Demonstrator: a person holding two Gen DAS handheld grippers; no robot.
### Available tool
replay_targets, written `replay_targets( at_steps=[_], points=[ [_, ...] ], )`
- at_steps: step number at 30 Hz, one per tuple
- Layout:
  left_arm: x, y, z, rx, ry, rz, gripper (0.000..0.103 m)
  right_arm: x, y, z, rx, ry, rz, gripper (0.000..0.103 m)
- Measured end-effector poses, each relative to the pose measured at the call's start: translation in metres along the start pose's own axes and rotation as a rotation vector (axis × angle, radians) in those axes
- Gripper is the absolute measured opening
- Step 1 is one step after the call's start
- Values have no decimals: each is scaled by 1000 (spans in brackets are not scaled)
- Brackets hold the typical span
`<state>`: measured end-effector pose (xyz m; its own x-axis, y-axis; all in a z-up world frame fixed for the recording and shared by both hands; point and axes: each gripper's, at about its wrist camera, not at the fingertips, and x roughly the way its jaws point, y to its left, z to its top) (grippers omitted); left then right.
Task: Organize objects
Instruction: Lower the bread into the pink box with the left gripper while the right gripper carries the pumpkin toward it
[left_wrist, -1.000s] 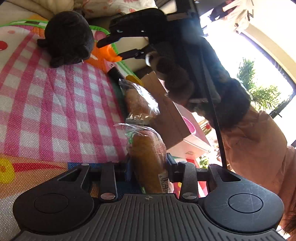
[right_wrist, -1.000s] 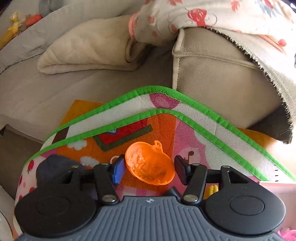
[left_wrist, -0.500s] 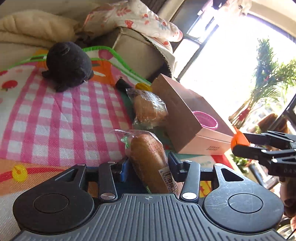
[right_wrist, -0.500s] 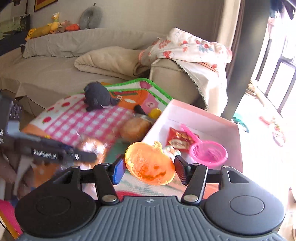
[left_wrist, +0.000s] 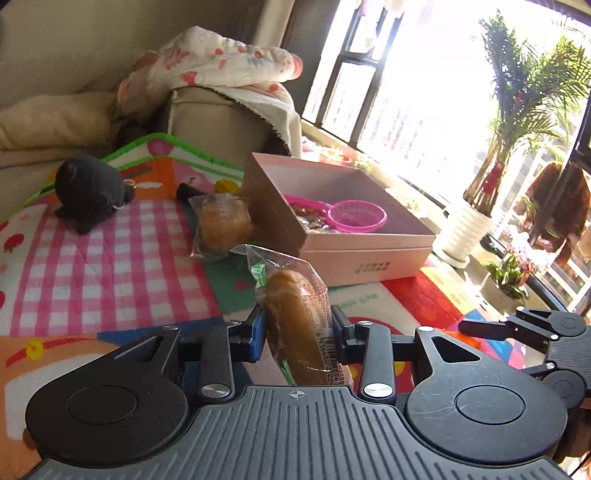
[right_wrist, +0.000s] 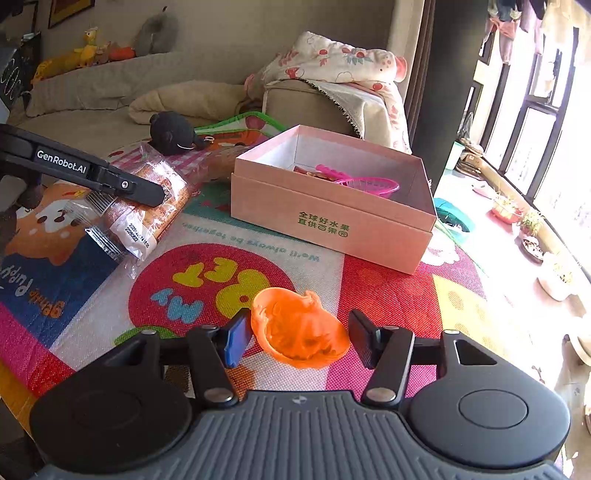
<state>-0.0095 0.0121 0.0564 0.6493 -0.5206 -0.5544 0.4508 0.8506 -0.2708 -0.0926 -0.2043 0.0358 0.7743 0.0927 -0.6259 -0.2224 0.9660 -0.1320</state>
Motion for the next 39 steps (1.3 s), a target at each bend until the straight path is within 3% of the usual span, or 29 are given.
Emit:
replay_targets(
  at_steps=[5, 9, 14, 15, 18, 19, 22, 28, 31, 35, 36, 39],
  points=[
    [-3, -27, 51, 21, -123, -58, 39, -7, 3, -3, 28, -34, 37, 57],
    [40, -29, 93, -23, -179, -66, 39, -12, 8, -4, 35, -62, 43, 57],
    [125, -16, 108, -132, -100, -136, 39, -15, 3, -9, 64, -59, 24, 57],
    [138, -15, 106, -135, -71, -126, 39, -15, 1, -10, 69, -56, 21, 57],
    [157, -22, 98, -29, -25, 19, 39, -12, -5, -17, 80, -33, 10, 57],
    [157, -27, 94, 40, -36, 79, 41, -11, -7, -19, 83, -24, 8, 61],
    [143, -31, 88, 106, -74, 89, 46, -5, -10, -23, 101, -10, 8, 72],
    [96, -28, 81, 111, -173, 94, 44, 4, -7, -24, 128, 10, 27, 72],
    [91, -26, 79, 99, -166, 56, 44, 9, -6, -22, 124, 27, 18, 72],
    [87, -22, 66, 54, -131, 23, 44, 9, -5, -19, 131, 24, 7, 68],
    [83, -22, 62, 42, -135, 14, 44, 8, -5, -19, 131, 23, 7, 58],
    [65, -19, 47, 2, -150, -3, 44, 8, -7, -14, 113, 22, 5, 57]
  ],
)
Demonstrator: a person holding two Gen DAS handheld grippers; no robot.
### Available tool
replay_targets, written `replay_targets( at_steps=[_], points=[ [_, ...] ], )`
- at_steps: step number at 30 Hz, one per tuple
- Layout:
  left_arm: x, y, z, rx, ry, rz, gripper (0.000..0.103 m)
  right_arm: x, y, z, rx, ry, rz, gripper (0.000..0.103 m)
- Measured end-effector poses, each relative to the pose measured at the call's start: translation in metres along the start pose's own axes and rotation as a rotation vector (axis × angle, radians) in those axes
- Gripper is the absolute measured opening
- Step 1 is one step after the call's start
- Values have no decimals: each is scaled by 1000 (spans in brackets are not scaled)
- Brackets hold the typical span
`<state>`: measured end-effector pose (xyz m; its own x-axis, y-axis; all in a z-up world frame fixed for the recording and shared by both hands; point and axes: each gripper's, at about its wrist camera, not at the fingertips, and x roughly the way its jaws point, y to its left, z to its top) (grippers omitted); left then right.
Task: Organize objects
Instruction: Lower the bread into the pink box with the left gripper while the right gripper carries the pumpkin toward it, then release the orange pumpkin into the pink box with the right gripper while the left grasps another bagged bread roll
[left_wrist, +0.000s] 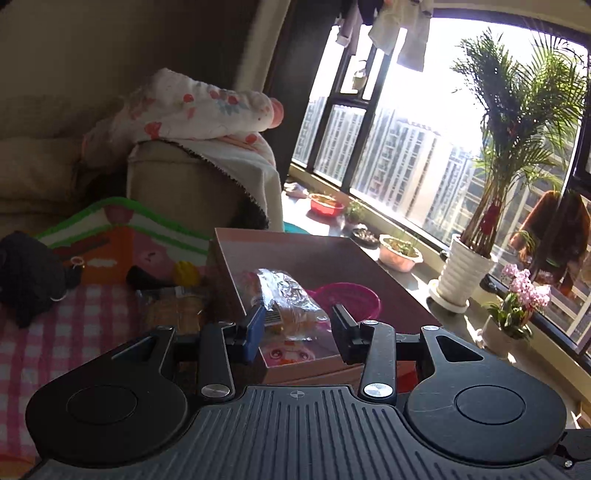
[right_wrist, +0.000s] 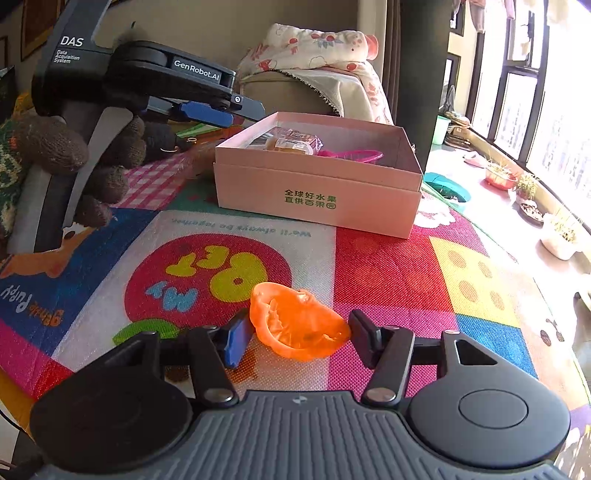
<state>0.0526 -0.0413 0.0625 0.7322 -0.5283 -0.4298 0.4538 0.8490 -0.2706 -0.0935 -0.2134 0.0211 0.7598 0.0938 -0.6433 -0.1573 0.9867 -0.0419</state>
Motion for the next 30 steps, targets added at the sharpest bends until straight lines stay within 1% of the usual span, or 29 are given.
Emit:
replay_targets(
  at_steps=[4, 6, 8, 10, 15, 17, 19, 20, 22, 23, 24, 25, 27, 29, 30],
  points=[
    [-27, 6, -22, 1, 19, 36, 44, -5, -3, 18, -24, -33, -1, 57],
    [-37, 11, -35, 13, 34, 51, 44, -9, -8, 37, -29, -76, -12, 57],
    [-43, 18, -46, 12, 60, 70, 44, -11, -14, 62, -41, -134, -41, 57],
    [-49, 26, -56, -15, 82, 81, 44, -9, -19, 89, -52, -191, -81, 57],
    [-57, 35, -63, -61, 80, 83, 44, 16, -36, 157, -39, -277, -144, 57],
    [-57, 37, -62, -65, 83, 90, 44, 33, -47, 189, -16, -289, -142, 59],
    [-59, 40, -62, -71, 83, 100, 44, 47, -59, 210, 25, -270, -149, 79],
    [-60, 41, -62, -73, 83, 100, 44, 50, -65, 215, 49, -266, -151, 81],
    [-62, 46, -63, -80, 81, 100, 44, 55, -77, 214, 109, -241, -129, 82],
    [-62, 49, -63, -83, 82, 103, 44, 55, -80, 207, 130, -237, -119, 84],
    [-61, 51, -63, -86, 84, 106, 44, 56, -82, 199, 141, -232, -114, 88],
    [-59, 54, -63, -93, 88, 111, 44, 56, -81, 188, 145, -224, -115, 89],
    [-53, 59, -63, -109, 98, 125, 44, 57, -75, 166, 138, -207, -120, 89],
    [-48, 61, -61, -110, 102, 138, 44, 53, -65, 141, 114, -195, -115, 90],
    [-47, 60, -59, -108, 100, 141, 44, 50, -57, 127, 94, -194, -111, 92]
  ],
)
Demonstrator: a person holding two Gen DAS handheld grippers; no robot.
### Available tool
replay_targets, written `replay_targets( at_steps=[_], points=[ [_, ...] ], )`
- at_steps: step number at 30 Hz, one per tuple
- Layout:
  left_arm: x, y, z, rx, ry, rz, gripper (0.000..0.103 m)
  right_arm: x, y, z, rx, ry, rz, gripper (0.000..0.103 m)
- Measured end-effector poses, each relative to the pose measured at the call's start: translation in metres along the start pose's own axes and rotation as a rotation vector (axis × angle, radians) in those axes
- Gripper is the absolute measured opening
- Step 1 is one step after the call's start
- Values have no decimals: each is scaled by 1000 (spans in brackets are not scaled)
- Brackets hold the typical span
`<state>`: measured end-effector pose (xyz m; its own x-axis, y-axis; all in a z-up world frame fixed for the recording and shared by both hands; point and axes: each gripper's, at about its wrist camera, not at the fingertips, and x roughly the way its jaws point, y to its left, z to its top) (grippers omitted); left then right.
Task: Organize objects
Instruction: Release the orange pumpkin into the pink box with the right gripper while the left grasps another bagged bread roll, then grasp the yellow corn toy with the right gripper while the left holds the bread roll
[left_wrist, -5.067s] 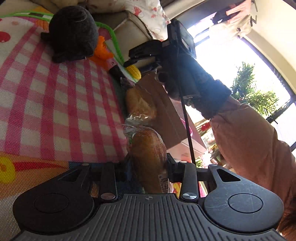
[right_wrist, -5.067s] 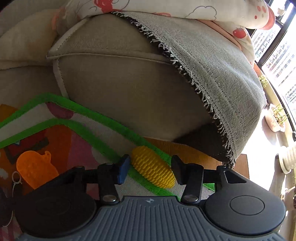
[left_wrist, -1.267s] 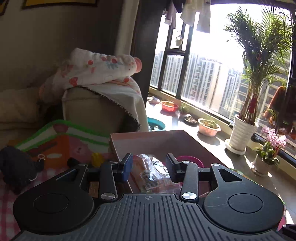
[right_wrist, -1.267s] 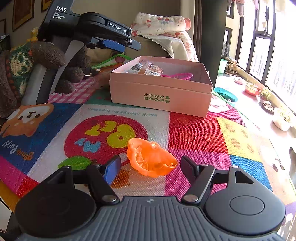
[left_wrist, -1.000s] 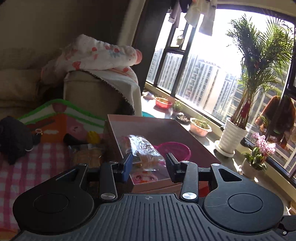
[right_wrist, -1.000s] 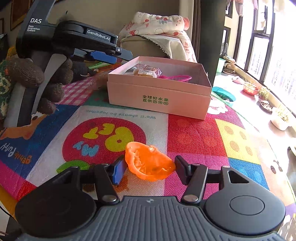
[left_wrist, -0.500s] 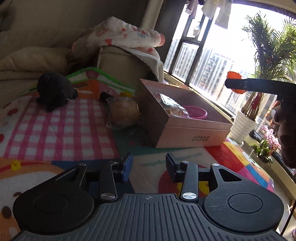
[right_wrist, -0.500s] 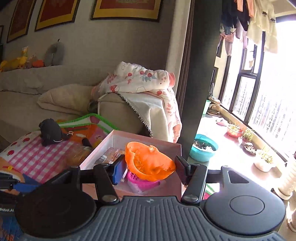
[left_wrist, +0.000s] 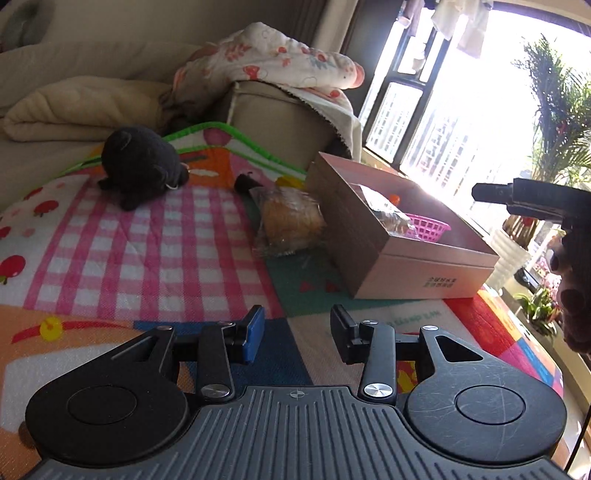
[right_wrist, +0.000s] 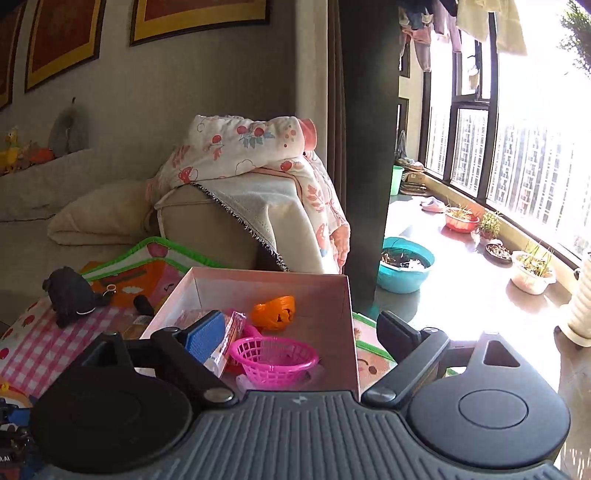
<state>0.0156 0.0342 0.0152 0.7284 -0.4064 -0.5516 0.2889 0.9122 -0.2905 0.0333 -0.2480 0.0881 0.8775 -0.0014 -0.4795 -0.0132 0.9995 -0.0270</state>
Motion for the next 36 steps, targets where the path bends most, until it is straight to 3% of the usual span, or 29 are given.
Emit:
replay_targets(
  at_steps=[3, 7, 12, 17, 24, 27, 30, 36],
  points=[
    [3, -2, 10, 9, -19, 4, 44, -19, 16, -32, -60, -11, 13, 100],
    [11, -5, 34, 31, -67, 21, 44, -34, 34, -68, -95, 28, 70, 102],
    [40, 11, 69, -64, -58, 22, 44, -29, 47, -97, -85, 96, 108, 103],
    [77, 30, 82, -186, 21, -14, 43, -31, 48, -99, -85, 94, 122, 103],
    [99, 20, 82, -167, 31, -1, 49, -22, 51, -99, -89, 152, 144, 103],
    [106, 19, 80, -169, 43, -1, 58, -16, 53, -99, -98, 190, 146, 103],
    [103, 20, 75, -180, 34, -32, 49, -10, 54, -99, -98, 230, 139, 103],
    [64, 30, 56, -156, 28, -43, 46, -4, 48, -98, -40, 267, 156, 103]
  ],
)
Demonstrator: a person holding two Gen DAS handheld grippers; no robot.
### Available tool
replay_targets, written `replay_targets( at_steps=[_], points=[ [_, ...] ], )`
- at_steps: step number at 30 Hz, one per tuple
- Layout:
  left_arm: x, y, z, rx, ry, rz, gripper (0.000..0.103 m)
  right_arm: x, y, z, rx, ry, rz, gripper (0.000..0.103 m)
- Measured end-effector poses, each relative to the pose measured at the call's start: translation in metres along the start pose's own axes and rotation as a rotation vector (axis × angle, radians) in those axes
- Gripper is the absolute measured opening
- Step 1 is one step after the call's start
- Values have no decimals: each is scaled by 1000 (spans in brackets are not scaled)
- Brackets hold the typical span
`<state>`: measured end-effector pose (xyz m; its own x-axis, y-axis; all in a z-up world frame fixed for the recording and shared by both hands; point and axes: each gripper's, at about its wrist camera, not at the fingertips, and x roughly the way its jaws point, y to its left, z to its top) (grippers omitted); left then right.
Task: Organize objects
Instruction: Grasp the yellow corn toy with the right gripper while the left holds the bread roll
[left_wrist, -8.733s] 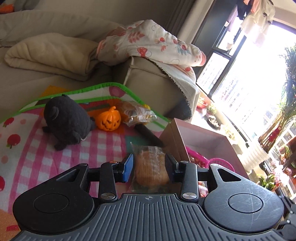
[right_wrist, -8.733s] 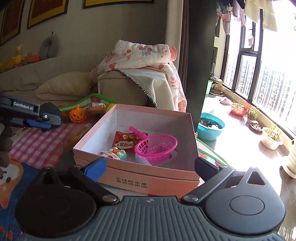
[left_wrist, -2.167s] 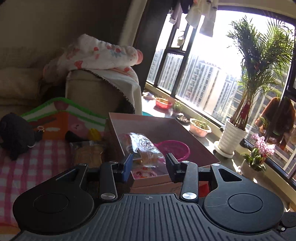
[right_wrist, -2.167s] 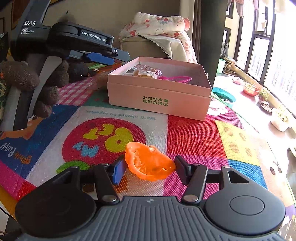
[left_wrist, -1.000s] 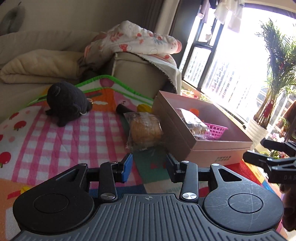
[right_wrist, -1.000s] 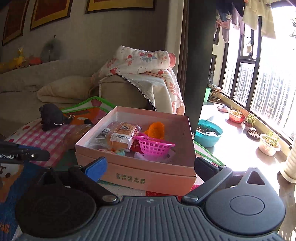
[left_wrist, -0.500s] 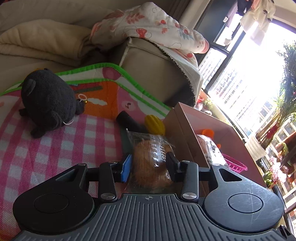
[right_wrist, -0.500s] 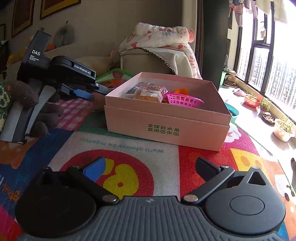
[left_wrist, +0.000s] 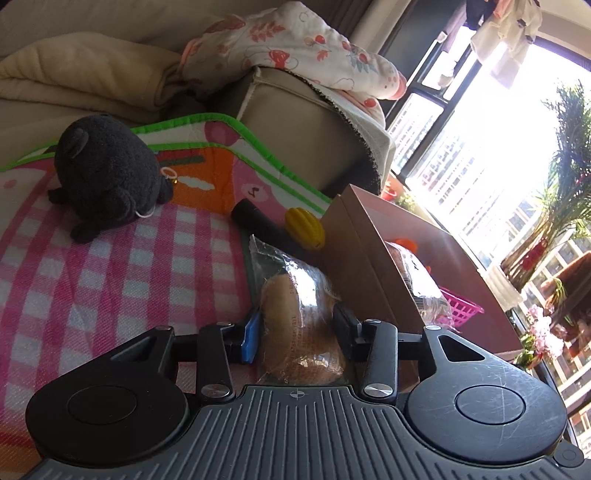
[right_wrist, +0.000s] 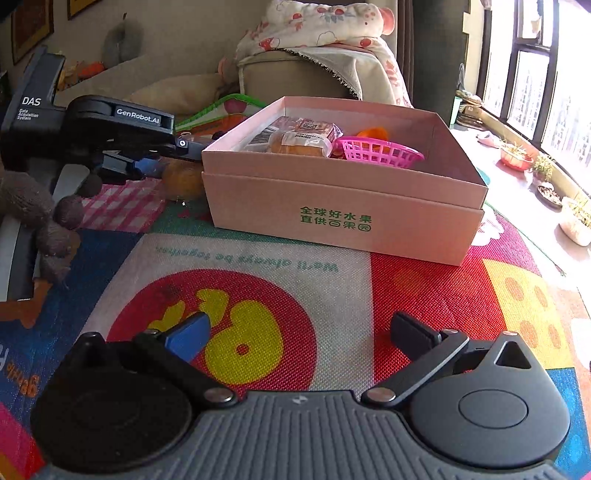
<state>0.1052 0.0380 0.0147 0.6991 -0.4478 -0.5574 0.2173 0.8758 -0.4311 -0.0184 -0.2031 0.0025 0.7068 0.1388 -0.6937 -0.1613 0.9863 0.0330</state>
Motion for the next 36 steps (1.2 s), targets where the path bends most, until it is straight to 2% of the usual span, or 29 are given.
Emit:
replay_targets(
  at_steps=[6, 7, 9, 11, 13, 17, 18, 19, 20, 22, 24, 27, 29, 32, 34, 36],
  points=[
    [-50, 30, -18, 51, -64, 32, 46, 5, 7, 14, -19, 77, -27, 103],
    [-55, 37, -18, 47, -73, 32, 46, 7, 8, 22, -36, 110, 2, 103],
    [-58, 50, -19, 23, -86, 26, 46, -3, 15, 36, -53, 80, 43, 103],
    [-59, 60, -20, -9, -100, 9, 46, -20, 33, 59, -133, -12, 10, 103],
    [-57, 66, -21, -41, -114, -18, 45, -28, 57, 93, -208, -55, -30, 103],
    [-59, 73, -22, -74, -120, -46, 45, -2, 83, 162, -183, 11, 25, 103],
    [-58, 74, -23, -85, -121, -52, 45, 10, 89, 177, -171, 26, 18, 100],
    [-58, 75, -23, -91, -124, -57, 45, 26, 94, 194, -158, 46, 4, 91],
    [-58, 76, -24, -93, -126, -60, 45, 42, 97, 208, -149, 71, -14, 86],
    [-59, 77, -24, -102, -131, -66, 45, 79, 104, 233, -111, 139, -59, 65],
    [-60, 79, -25, -112, -138, -72, 45, 111, 110, 247, -98, 177, -103, 51],
    [-61, 81, -25, -123, -143, -84, 43, 155, 119, 259, -131, 176, -221, 49],
    [-61, 83, -25, -132, -144, -88, 43, 183, 119, 261, -132, 206, -272, 45],
    [-62, 85, -24, -149, -150, -89, 43, 210, 119, 254, -146, 239, -343, 33],
    [-63, 89, -24, -169, -160, -87, 42, 219, 118, 246, -161, 261, -350, 24],
    [-63, 92, -23, -189, -163, -86, 42, 217, 119, 239, -181, 254, -347, 23]
  ],
)
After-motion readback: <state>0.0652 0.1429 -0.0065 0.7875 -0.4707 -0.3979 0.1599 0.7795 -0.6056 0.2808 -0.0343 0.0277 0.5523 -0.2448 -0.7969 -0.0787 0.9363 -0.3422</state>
